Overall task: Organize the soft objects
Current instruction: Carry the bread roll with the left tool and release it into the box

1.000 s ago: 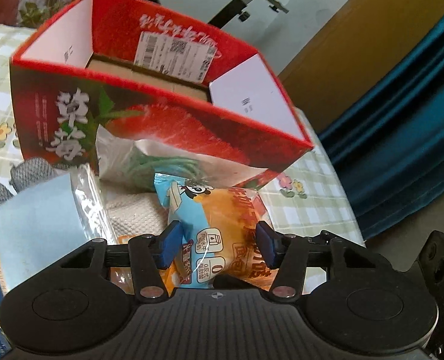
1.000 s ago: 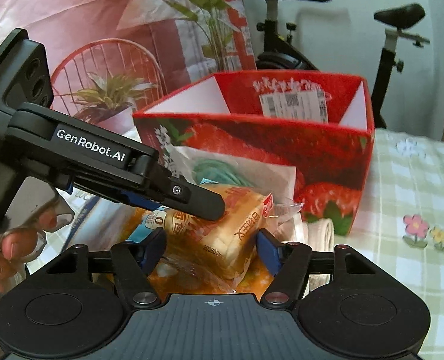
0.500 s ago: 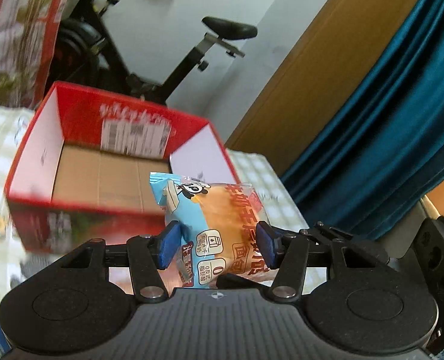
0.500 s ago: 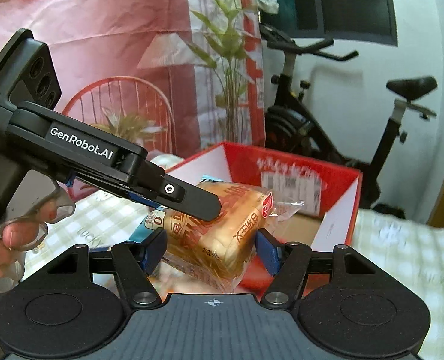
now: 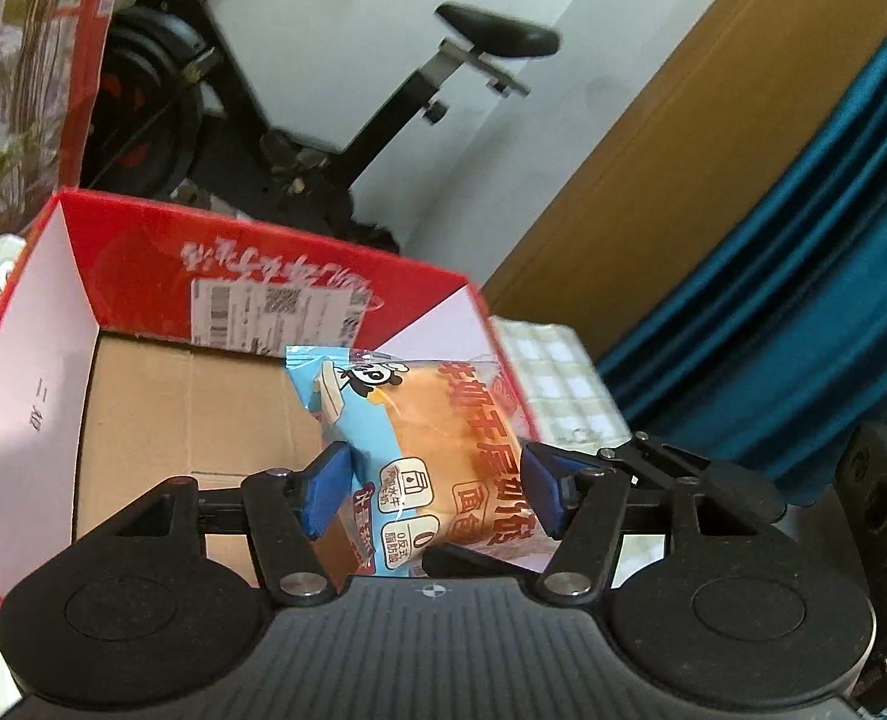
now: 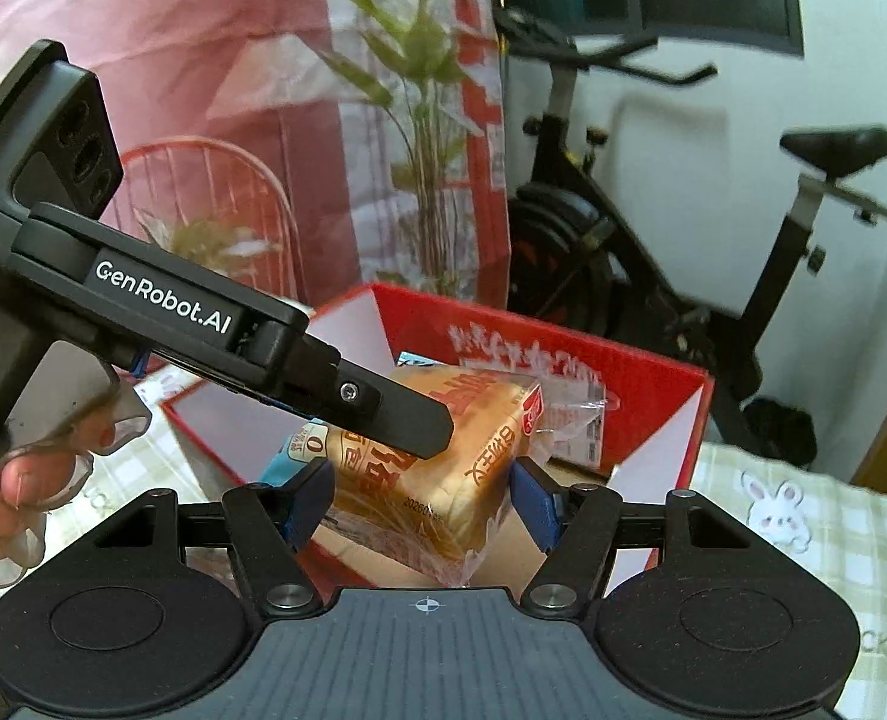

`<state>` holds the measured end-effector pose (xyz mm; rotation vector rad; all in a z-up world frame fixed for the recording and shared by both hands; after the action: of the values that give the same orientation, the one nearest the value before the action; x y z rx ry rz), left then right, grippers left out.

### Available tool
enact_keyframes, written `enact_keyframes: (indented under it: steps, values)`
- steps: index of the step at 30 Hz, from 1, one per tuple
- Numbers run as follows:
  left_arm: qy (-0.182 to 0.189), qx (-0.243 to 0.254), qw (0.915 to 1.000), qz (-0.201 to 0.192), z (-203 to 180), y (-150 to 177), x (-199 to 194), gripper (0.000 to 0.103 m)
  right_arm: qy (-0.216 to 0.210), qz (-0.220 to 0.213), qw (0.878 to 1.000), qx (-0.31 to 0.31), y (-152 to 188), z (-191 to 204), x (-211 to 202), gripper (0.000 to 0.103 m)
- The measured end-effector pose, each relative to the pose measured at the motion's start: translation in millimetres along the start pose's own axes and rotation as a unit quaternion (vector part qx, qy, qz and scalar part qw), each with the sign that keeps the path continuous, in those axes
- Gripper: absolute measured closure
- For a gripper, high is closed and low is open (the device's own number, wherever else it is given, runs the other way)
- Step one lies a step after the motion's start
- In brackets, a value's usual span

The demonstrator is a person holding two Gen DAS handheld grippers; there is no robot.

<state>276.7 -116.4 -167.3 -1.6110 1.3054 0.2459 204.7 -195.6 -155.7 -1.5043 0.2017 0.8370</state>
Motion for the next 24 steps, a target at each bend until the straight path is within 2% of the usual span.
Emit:
enact_keyframes:
  steps: [7, 15, 24]
  values:
    - [-0.007, -0.019, 0.9992, 0.034, 22, -3, 33, 0.039, -0.004, 0.047, 0.999, 0.009, 9, -16, 40, 0.042]
    - [0.0, -0.037, 0.9978, 0.055, 35, 2, 48, 0.039, 0.005, 0.07, 0.997, 0.015, 11, -22, 55, 0.04]
    - [-0.012, -0.012, 0.9994, 0.029, 33, 5, 25, 0.039, 0.033, 0.05, 0.998, 0.024, 7, -15, 32, 0.041]
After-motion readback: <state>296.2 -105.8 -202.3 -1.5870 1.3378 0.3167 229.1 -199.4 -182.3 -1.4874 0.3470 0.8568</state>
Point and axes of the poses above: each gripper's, at about its wrist camera, not at the fingertips, and x roughly the way its jaws point, z to its left, y to its underside, the point moved 4 cm from there along x, roughly the way its jaws point, and after that the axes turned 5 degrees about z, right-handed, at the moved point
